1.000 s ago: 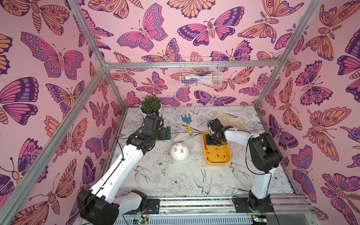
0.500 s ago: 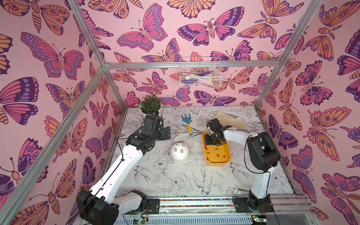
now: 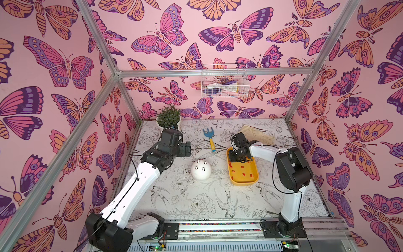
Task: Cover the protruding screws with screw protection sleeves
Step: Pick up the screw protection sleeve from the storage box.
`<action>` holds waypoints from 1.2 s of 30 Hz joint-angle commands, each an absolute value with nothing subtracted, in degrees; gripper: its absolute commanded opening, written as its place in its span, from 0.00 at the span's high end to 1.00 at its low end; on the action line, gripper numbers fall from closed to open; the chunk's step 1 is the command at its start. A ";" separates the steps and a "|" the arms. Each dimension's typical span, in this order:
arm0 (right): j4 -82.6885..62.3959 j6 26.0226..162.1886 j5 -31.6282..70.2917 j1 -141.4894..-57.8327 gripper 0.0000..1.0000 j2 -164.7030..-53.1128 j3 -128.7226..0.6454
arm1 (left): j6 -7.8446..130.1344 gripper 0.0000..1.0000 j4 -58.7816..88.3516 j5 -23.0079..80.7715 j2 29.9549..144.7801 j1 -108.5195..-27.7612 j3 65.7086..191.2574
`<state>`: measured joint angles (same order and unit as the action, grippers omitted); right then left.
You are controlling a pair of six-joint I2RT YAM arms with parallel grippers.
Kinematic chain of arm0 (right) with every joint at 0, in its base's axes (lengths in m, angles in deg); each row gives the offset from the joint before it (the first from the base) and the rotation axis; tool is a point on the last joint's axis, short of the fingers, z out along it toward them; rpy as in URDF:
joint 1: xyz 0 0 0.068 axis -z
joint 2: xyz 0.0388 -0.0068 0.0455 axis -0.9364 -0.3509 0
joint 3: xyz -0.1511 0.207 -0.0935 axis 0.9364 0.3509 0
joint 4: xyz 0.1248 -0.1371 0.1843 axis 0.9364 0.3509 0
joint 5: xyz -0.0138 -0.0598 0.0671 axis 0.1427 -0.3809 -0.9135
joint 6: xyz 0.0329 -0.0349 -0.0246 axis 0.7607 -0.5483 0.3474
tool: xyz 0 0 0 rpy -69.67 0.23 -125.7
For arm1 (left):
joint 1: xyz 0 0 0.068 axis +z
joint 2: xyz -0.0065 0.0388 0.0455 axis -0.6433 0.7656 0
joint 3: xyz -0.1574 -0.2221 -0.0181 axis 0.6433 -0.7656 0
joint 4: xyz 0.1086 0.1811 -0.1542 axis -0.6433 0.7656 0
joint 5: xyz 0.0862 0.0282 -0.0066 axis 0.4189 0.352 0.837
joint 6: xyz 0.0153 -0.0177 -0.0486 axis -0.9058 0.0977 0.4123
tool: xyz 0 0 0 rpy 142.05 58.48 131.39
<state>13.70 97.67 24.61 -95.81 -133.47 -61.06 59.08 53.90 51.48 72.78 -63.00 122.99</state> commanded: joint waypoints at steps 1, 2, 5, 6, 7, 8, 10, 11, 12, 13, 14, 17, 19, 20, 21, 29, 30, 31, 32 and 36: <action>15.15 97.12 24.67 -96.31 0.86 -135.18 -61.99 | 58.03 0.01 53.63 52.45 71.61 -63.34 122.17; 15.20 97.20 24.65 -96.34 0.87 -135.18 -61.97 | 58.02 0.01 53.63 52.45 71.61 -63.35 122.22; 15.32 97.19 24.75 -96.35 0.94 -135.18 -61.90 | 58.07 0.01 53.69 52.45 71.61 -63.31 122.26; 15.37 97.19 24.84 -96.34 0.94 -135.18 -61.86 | 58.02 0.01 53.63 52.45 71.61 -63.29 122.26; 15.42 97.20 24.84 -96.35 0.94 -135.18 -61.90 | 58.02 0.01 53.68 52.53 71.61 -63.33 122.26; 15.41 97.20 24.91 -96.35 0.94 -135.18 -61.86 | 58.03 0.01 53.66 52.54 71.61 -63.33 122.26; 15.50 97.14 24.92 -96.40 0.95 -135.03 -61.89 | 58.08 0.01 53.69 52.62 71.53 -63.29 122.26; 15.58 97.14 24.93 -96.36 0.95 -134.84 -61.90 | 58.16 0.01 53.68 52.67 71.53 -63.33 122.26; 15.57 97.15 25.04 -96.40 0.95 -134.70 -61.76 | 58.23 0.01 53.71 52.86 71.53 -63.33 122.26; 15.67 97.15 25.01 -96.36 0.95 -134.44 -61.80 | 58.41 0.01 53.77 53.10 71.53 -63.30 122.26; 15.75 97.11 25.03 -96.34 0.96 -134.23 -61.81 | 58.43 0.01 53.77 53.15 71.60 -63.32 122.29; 16.11 96.94 25.03 -96.34 0.96 -133.43 -61.73 | 58.74 0.01 53.78 53.49 71.62 -63.33 122.43; 16.25 96.82 24.79 -96.35 0.97 -132.79 -61.59 | 58.93 0.01 53.86 53.42 71.70 -63.33 122.50; 16.40 96.80 24.57 -96.35 0.97 -132.44 -61.49 | 59.06 0.01 53.81 53.18 71.83 -63.32 122.53; 16.55 96.74 24.47 -96.35 0.97 -132.08 -61.30 | 59.19 0.01 53.78 52.84 71.88 -63.33 122.53; 19.72 94.81 25.01 -96.27 0.98 -127.19 -59.98 | 62.17 0.01 53.77 49.91 72.90 -63.46 123.57; 20.33 94.47 25.23 -96.18 0.98 -126.40 -59.89 | 62.44 0.01 53.77 49.39 73.10 -63.57 123.70; 20.99 94.15 25.30 -96.18 0.98 -125.86 -59.88 | 62.74 0.01 53.86 49.05 73.33 -63.72 123.83; 21.59 93.91 25.27 -96.11 0.98 -125.16 -59.78 | 63.18 0.01 53.85 48.86 73.61 -63.97 124.01; 23.17 93.48 24.61 -95.83 0.98 -122.03 -59.03 | 64.55 0.00 53.77 49.26 75.13 -66.64 125.27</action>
<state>19.75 94.72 24.68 -95.81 -124.77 -59.99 62.78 53.93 49.95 73.80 -64.95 123.54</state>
